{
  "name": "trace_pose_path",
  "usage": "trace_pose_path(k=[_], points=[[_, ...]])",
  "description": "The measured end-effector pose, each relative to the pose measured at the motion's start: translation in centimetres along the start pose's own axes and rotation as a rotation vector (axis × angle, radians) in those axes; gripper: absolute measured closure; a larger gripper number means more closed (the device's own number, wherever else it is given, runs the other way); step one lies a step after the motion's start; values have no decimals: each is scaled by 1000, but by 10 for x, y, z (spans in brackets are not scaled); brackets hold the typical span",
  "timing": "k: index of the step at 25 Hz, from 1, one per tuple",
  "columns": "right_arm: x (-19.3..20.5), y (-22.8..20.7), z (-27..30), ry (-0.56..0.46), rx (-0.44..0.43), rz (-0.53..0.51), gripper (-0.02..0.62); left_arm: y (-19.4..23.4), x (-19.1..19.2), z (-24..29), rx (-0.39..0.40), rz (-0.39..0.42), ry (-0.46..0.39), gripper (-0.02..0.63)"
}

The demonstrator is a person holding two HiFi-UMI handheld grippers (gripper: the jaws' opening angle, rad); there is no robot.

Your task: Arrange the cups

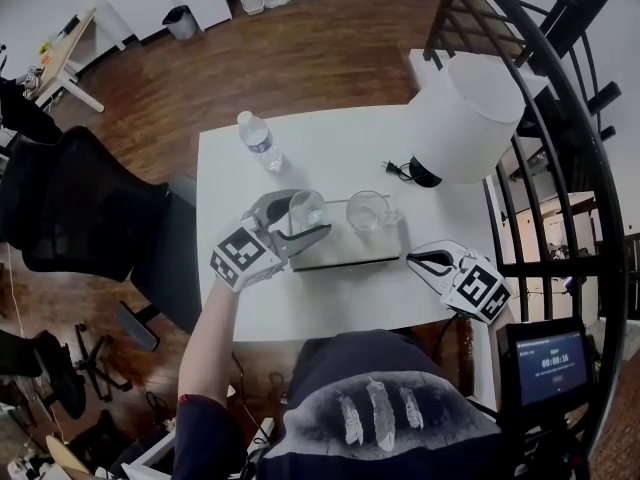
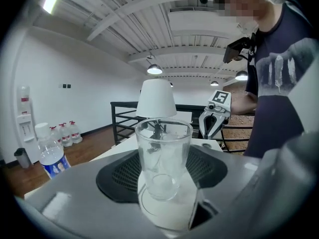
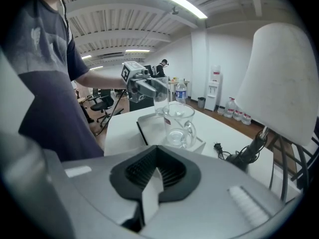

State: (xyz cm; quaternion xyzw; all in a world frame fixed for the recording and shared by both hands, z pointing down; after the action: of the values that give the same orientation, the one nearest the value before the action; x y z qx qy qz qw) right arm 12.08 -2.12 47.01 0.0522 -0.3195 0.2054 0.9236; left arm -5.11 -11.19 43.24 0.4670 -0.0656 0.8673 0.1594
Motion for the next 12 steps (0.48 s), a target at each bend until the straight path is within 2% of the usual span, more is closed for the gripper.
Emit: trace_pose_path(k=[5, 12], points=[[5, 0, 0, 15, 2, 11, 592, -4, 18, 14, 38, -6, 37, 330], [5, 0, 0, 24, 0, 15, 592, -3, 33, 23, 52, -15, 59, 330]])
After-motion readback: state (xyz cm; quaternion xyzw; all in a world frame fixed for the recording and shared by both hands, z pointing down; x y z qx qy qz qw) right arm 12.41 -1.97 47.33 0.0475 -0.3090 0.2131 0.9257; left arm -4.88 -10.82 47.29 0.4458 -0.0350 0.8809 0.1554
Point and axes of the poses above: the fingertips, and each gripper's own axes: z forward along the fingers, y to its left, x out of its underside, the point moved 2 cm from there along -z, backward along the fingers, and after that the axes turned 12 degrees about y, right-handed, at the moved point
